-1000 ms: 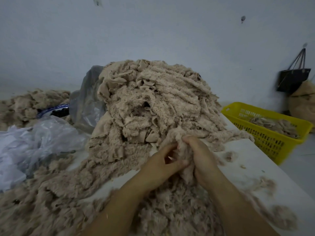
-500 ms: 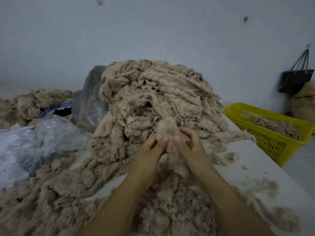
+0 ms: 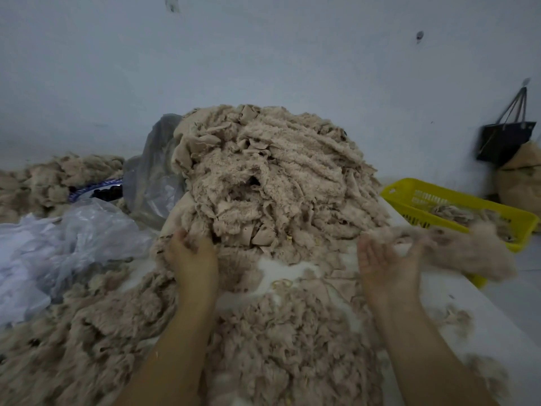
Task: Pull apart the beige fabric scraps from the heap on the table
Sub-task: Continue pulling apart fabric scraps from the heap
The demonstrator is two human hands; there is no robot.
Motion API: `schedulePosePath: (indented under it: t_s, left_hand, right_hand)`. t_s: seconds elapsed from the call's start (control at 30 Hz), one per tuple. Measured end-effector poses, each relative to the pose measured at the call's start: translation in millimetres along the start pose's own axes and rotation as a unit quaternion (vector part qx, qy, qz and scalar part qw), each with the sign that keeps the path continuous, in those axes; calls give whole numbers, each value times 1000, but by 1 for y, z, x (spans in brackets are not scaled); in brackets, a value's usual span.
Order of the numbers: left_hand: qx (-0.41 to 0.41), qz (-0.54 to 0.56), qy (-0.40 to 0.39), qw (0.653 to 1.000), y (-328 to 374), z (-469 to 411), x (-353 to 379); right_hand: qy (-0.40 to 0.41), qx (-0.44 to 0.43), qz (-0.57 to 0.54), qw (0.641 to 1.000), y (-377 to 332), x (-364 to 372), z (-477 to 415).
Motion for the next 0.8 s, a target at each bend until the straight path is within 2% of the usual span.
schedulePosePath:
  t_s: [0.1,0.23,0.3,0.33,0.4,0.43,0.47,0.6,0.73,0.8]
  left_hand:
    - [-66,-33,-70,995,-20,-2,11]
    - [0,-50,-81,995,-8,0,11]
    - [43,-50,-158,985,8,16,19]
    - [73,-65,-241,966,16,32,30]
    - [132,-109,-434,884,21,73,51]
    - [150,-118,-500,845,21,90,58]
    - [159,-121,-535,821,21,99,62]
    - [154,-120,-555,809,20,100,61]
    - [145,-149,-565,798,18,104,60]
    - [137,-143,-568,799,21,102,59]
  right_hand:
    - [-26,17,172,985,23,2,1]
    - [-85,-20,310,947,37,13,5]
    - [-136,-7,365,921,47,15,12]
    - [-174,5,402,899,55,17,17]
    - [-256,46,483,836,70,18,29]
    - [-282,74,508,810,75,17,34]
    - [-291,98,519,798,77,16,37]
    - [-292,101,508,804,74,18,39]
    - [-236,5,497,835,69,23,35]
    - [-192,-22,462,866,65,24,31]
Point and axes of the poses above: each hand's wrist, its own z-axis away from the middle knuckle, its own x-axis out of the palm, y = z × x, the point moved 5 cm from there along -z, towards the middle knuckle, and after that the axes turned 4 degrees about y, right-handed, at the moved point
